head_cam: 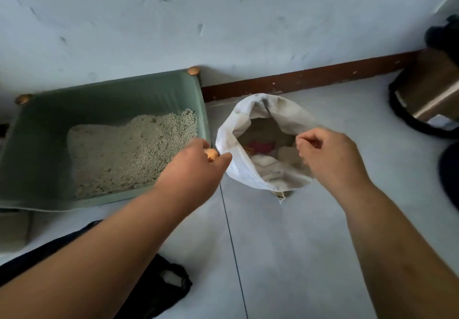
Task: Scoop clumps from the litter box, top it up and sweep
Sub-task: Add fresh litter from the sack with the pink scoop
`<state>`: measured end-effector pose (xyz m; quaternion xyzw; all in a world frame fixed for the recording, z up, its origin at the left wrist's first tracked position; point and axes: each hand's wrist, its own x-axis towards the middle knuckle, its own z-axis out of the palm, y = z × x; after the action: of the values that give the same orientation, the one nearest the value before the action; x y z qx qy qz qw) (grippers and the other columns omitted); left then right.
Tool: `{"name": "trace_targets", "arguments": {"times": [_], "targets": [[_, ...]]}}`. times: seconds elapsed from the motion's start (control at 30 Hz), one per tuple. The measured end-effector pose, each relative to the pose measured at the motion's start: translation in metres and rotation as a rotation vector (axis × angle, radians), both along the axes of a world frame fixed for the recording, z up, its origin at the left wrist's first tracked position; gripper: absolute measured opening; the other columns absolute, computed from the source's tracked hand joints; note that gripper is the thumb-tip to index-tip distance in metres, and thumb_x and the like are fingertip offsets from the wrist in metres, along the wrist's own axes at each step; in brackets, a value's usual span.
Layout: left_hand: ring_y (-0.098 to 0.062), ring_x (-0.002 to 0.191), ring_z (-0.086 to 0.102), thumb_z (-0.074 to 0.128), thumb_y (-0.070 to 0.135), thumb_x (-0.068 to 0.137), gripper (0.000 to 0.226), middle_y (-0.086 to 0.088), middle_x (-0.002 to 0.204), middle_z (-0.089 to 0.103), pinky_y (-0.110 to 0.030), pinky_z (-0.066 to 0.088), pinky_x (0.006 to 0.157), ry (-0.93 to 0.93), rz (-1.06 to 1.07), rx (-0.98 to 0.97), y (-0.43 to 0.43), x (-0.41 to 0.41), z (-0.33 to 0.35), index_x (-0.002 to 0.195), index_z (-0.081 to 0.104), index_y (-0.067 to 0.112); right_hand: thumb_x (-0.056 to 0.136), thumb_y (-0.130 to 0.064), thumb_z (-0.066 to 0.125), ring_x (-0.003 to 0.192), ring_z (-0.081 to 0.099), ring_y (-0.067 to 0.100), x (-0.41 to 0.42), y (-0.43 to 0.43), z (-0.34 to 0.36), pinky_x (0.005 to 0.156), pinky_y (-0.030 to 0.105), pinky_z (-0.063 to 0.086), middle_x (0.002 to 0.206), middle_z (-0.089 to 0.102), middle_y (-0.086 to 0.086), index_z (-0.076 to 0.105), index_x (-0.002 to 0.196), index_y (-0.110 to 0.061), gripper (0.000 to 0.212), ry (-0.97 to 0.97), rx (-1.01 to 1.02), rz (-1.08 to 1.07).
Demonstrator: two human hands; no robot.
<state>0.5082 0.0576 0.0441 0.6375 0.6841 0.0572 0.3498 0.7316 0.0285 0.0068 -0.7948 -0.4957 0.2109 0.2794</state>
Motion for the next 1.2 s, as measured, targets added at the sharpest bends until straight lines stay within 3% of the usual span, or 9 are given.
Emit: {"name": "trace_targets", "arguments": {"times": [0.1, 0.2, 0.33, 0.47, 0.57, 0.67, 0.83, 0.97, 1.2], "targets": [[-0.021, 0.096, 0.062, 0.057, 0.057, 0.092, 0.061, 0.005, 0.105, 0.057, -0.043, 0.057, 0.086, 0.013, 0.003, 0.018, 0.004, 0.013, -0.004, 0.138, 0.045, 0.019, 0.092, -0.027, 0.059, 0.077, 0.062, 0.011, 0.009, 0.006, -0.010, 0.067, 0.022, 0.046, 0.086, 0.070, -0.007, 0.072, 0.098, -0.023, 0.016, -0.063, -0.083, 0.031], [-0.026, 0.106, 0.063, 0.056, 0.061, 0.090, 0.069, -0.003, 0.122, 0.062, -0.045, 0.055, 0.089, 0.033, 0.000, 0.027, 0.009, 0.025, -0.009, 0.140, 0.043, 0.016, 0.089, -0.026, 0.061, 0.079, 0.068, 0.017, 0.006, 0.016, -0.018, 0.076, 0.035, 0.057, 0.084, 0.072, -0.003, 0.073, 0.097, -0.021, 0.015, 0.071, -0.079, 0.045], [-0.029, 0.114, 0.061, 0.057, 0.055, 0.093, 0.068, -0.008, 0.130, 0.062, -0.042, 0.052, 0.092, 0.030, 0.004, 0.027, 0.017, 0.036, -0.010, 0.144, 0.040, 0.014, 0.092, -0.036, 0.054, 0.098, 0.063, 0.019, -0.033, 0.037, -0.030, 0.086, 0.039, 0.053, 0.109, 0.066, -0.001, 0.053, 0.127, -0.033, 0.035, 0.030, -0.194, 0.385], [-0.029, 0.105, 0.063, 0.055, 0.043, 0.097, 0.051, -0.007, 0.121, 0.065, -0.042, 0.053, 0.090, 0.066, -0.010, 0.041, 0.023, 0.040, -0.013, 0.137, 0.045, 0.014, 0.096, -0.024, 0.044, 0.088, 0.060, 0.023, -0.060, 0.057, -0.039, 0.070, 0.034, 0.045, 0.092, 0.060, -0.001, 0.055, 0.104, -0.033, 0.016, -0.061, -0.337, 0.563], [-0.028, 0.098, 0.064, 0.053, 0.040, 0.098, 0.044, -0.006, 0.113, 0.067, -0.043, 0.055, 0.086, 0.092, -0.023, 0.055, 0.026, 0.039, -0.015, 0.134, 0.046, 0.014, 0.096, -0.031, 0.044, 0.083, 0.059, 0.023, -0.045, 0.055, -0.036, 0.066, 0.030, 0.039, 0.084, 0.060, -0.003, 0.054, 0.097, -0.031, 0.010, -0.158, -0.311, 0.495], [-0.025, 0.095, 0.063, 0.051, 0.038, 0.099, 0.042, -0.005, 0.114, 0.067, -0.037, 0.052, 0.080, 0.115, -0.033, 0.084, 0.027, 0.040, -0.017, 0.134, 0.046, 0.013, 0.096, -0.047, 0.039, 0.082, 0.055, 0.023, -0.020, 0.040, -0.029, 0.070, 0.031, 0.041, 0.083, 0.058, -0.001, 0.056, 0.097, -0.027, 0.027, -0.113, -0.311, 0.307], [-0.024, 0.094, 0.065, 0.051, 0.039, 0.100, 0.043, -0.004, 0.116, 0.067, -0.040, 0.056, 0.082, 0.088, -0.028, 0.110, 0.029, 0.038, -0.020, 0.134, 0.047, 0.014, 0.100, -0.024, 0.041, 0.102, 0.062, 0.033, 0.004, 0.028, -0.024, 0.069, 0.030, 0.038, 0.106, 0.067, 0.016, 0.057, 0.113, -0.011, 0.024, -0.318, -0.397, 0.106], [-0.023, 0.101, 0.065, 0.053, 0.045, 0.099, 0.048, -0.001, 0.121, 0.066, -0.041, 0.055, 0.087, 0.069, -0.025, 0.121, 0.027, 0.034, -0.019, 0.139, 0.046, 0.018, 0.094, -0.012, 0.050, 0.104, 0.061, 0.029, -0.009, 0.040, -0.027, 0.068, 0.030, 0.041, 0.114, 0.064, 0.014, 0.062, 0.108, -0.006, 0.019, -0.411, -0.587, 0.178], [-0.024, 0.113, 0.062, 0.052, 0.045, 0.099, 0.052, -0.001, 0.128, 0.065, -0.036, 0.050, 0.089, 0.089, -0.034, 0.116, 0.022, 0.033, -0.022, 0.143, 0.045, 0.018, 0.099, -0.018, 0.042, 0.106, 0.058, 0.028, -0.030, 0.058, -0.057, 0.071, 0.031, 0.035, 0.108, 0.064, 0.010, 0.061, 0.117, -0.011, 0.027, -0.295, -0.535, 0.240]]}}
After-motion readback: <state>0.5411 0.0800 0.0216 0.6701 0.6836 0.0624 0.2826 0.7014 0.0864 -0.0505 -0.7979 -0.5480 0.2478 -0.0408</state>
